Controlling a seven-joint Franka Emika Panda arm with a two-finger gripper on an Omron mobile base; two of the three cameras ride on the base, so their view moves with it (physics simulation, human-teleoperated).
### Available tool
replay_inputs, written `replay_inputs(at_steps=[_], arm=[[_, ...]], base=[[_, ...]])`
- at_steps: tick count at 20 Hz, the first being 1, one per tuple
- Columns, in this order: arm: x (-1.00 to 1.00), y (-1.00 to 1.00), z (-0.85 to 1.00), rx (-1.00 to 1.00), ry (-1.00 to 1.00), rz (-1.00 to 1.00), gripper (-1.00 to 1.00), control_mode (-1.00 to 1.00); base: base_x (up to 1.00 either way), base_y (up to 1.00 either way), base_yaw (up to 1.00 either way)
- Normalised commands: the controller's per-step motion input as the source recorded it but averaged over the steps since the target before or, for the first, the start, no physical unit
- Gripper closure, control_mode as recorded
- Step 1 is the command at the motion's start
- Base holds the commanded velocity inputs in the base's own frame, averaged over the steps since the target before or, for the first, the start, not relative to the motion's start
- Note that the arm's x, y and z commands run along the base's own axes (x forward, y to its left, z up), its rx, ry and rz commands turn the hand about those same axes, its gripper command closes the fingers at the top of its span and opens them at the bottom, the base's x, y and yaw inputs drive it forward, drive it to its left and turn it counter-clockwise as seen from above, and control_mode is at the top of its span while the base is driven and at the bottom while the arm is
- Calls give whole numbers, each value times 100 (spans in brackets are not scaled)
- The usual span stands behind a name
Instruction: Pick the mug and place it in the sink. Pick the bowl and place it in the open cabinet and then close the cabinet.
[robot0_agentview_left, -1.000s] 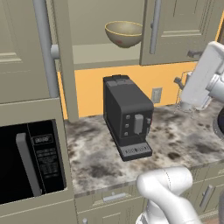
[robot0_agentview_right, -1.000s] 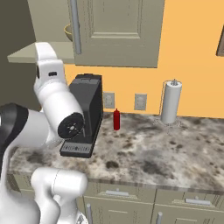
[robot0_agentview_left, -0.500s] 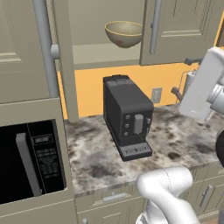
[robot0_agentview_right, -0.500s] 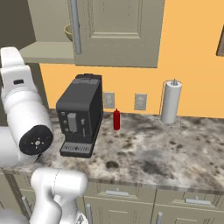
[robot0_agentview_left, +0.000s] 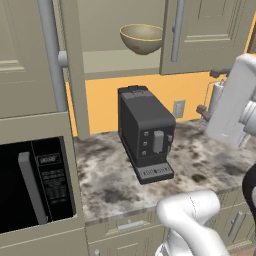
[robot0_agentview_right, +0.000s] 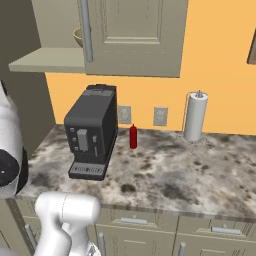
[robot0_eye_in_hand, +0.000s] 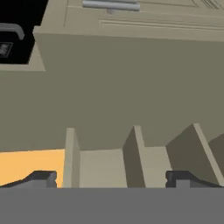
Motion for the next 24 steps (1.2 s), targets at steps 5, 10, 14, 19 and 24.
replay_inputs(at_steps=[5, 10, 14, 19, 24], arm=[[-25, 44, -6, -8, 0, -7, -100, -100], [-38, 45, -1, -9, 0, -5, -100, -100], [-29, 40, 0, -6, 0, -7, -100, -100], [-24, 34, -3, -4, 0, -7, -100, -100], [-24, 34, -10, -4, 0, -6, -100, -100]], base=[[0, 0, 0], [0, 0, 0], [0, 0, 0], [0, 0, 0], [0, 0, 0]])
